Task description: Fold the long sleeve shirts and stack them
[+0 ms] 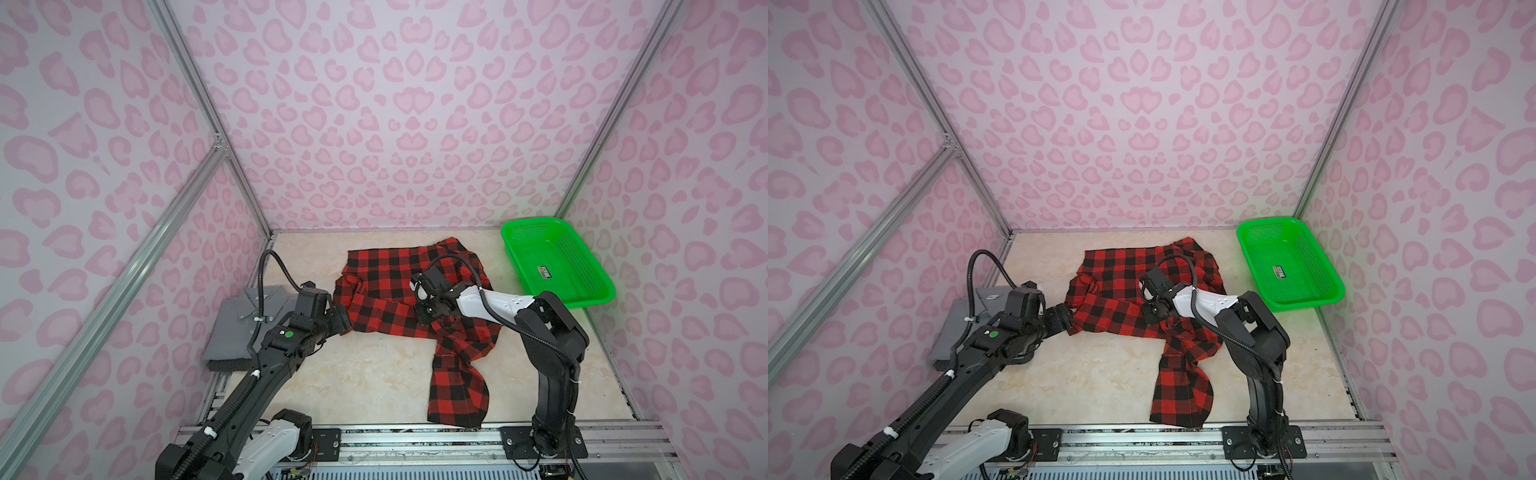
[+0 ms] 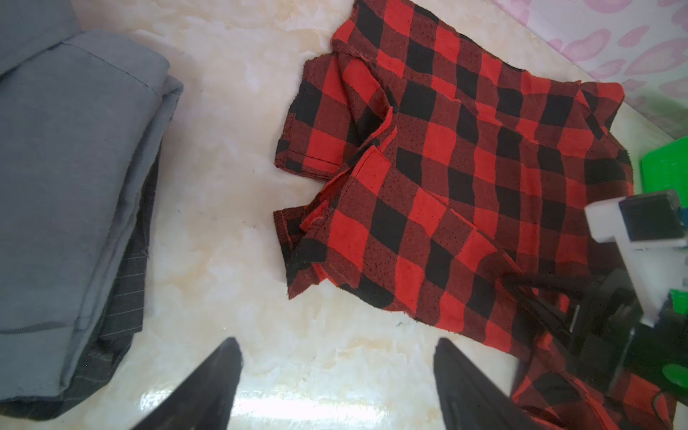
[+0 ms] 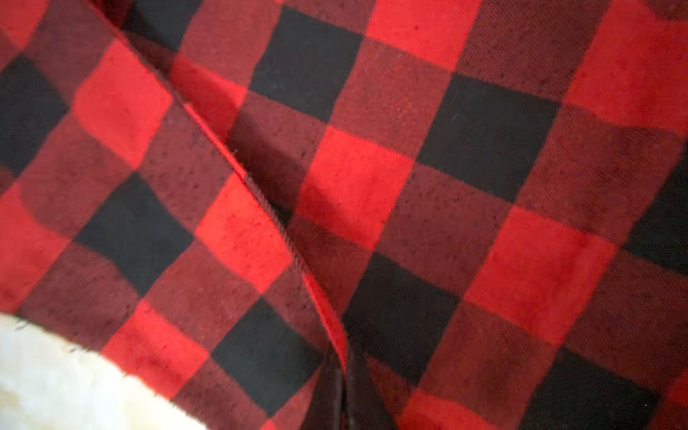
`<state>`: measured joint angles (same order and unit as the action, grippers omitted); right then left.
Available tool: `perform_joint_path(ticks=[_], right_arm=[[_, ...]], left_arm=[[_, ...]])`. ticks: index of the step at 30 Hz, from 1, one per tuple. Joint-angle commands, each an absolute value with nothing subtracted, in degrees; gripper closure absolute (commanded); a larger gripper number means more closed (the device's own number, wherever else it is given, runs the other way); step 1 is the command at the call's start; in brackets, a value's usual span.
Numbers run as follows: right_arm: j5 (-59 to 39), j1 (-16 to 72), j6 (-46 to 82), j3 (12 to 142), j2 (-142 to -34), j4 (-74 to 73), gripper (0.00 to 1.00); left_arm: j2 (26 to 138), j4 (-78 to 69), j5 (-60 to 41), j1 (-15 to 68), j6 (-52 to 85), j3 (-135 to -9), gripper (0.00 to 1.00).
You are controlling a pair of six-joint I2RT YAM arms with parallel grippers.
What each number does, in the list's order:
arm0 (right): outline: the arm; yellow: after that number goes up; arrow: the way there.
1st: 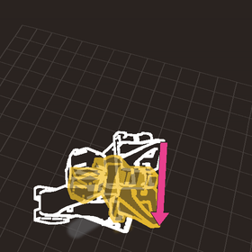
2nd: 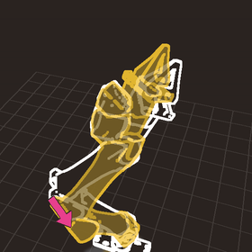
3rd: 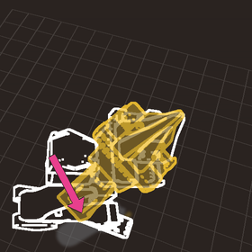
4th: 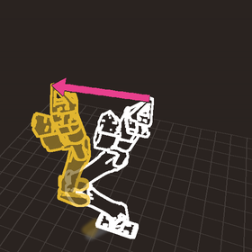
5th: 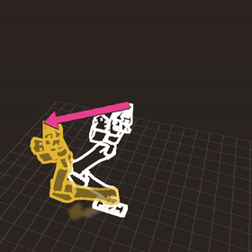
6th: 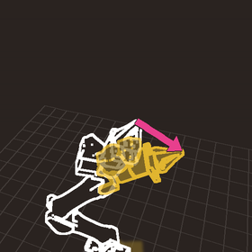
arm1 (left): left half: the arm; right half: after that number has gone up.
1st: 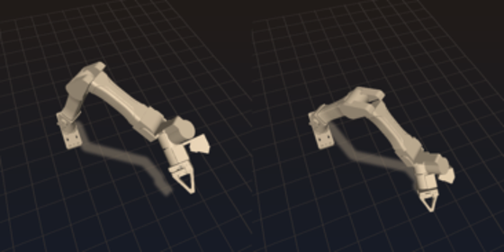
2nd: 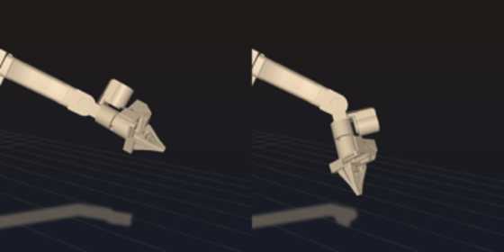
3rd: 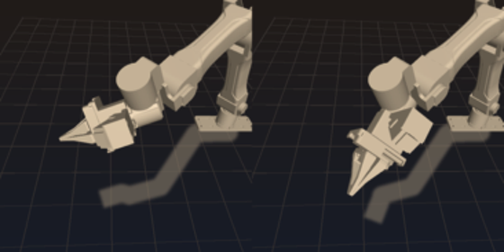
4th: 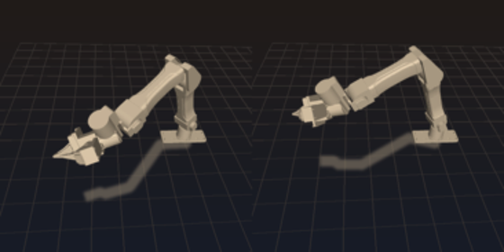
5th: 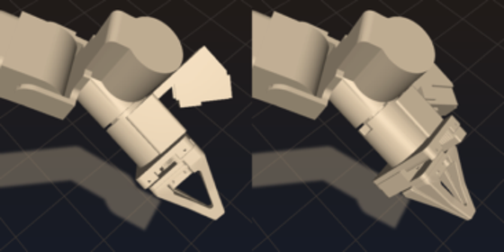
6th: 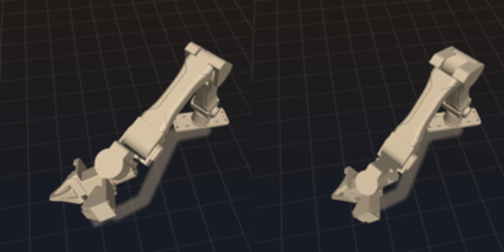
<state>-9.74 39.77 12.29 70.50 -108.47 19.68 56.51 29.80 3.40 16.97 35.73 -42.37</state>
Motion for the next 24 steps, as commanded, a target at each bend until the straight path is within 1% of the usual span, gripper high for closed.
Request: perform_joint_path(ticks=[1, 5, 9, 11, 15, 18, 19, 20, 21, 22, 24], right_arm=[[-10.3, 43.9, 9.7, 66.8, -103.2, 19.5, 1.00], [-7.1, 53.4, 8.3, 58.9, -96.5, 18.8, 1.00], [-4.6, 62.9, 10.7, 50.6, -91.1, 15.1, 1.00], [-3.6, 68.1, 11.4, 48.3, -89.8, 14.5, 0.96], [-2.9, 75.7, 13.3, 46.3, -89.4, 14.7, 0.83], [-4.6, 76.4, 15.7, 44.7, -87.6, 14.3, 0.74], [-4.7, 76.3, 16.3, 44.4, -86.6, 14.4, 0.69], [-5.0, 75.9, 17.0, 44.1, -85.2, 14.6, 0.62], [-4.9, 74.9, 18.1, 44.4, -83.5, 15.1, 0.57], [-3.9, 73.4, 19.9, 44.9, -81.7, 16.3, 0.54], [-3.6, 68.8, 22.7, 45.7, -77.7, 18.1, 0.52]], left_arm=[[55.2, 31.6, 5.1, 16.9, 35.1, -43.1, 0.17], [54.1, 32.5, 6.4, 16.8, 35.2, -43.1, 0.16], [53.5, 32.8, 6.6, 16.7, 36.0, -42.6, 0.16], [53.4, 32.8, 6.7, 16.7, 36.4, -42.4, 0.16], [52.8, 32.7, 6.5, 16.7, 37.4, -41.9, 0.16], [52.7, 32.4, 5.8, 16.7, 38.1, -41.1, 0.16], [52.8, 32.2, 5.5, 16.7, 38.5, -40.6, 0.16], [52.9, 31.6, 4.8, 16.7, 39.0, -39.9, 0.16], [53.1, 31.0, 4.0, 16.7, 39.6, -39.2, 0.17], [53.5, 30.3, 3.2, 16.7, 40.3, -38.6, 0.17], [54.7, 28.4, 1.0, 16.7, 41.4, -37.6, 0.17]])
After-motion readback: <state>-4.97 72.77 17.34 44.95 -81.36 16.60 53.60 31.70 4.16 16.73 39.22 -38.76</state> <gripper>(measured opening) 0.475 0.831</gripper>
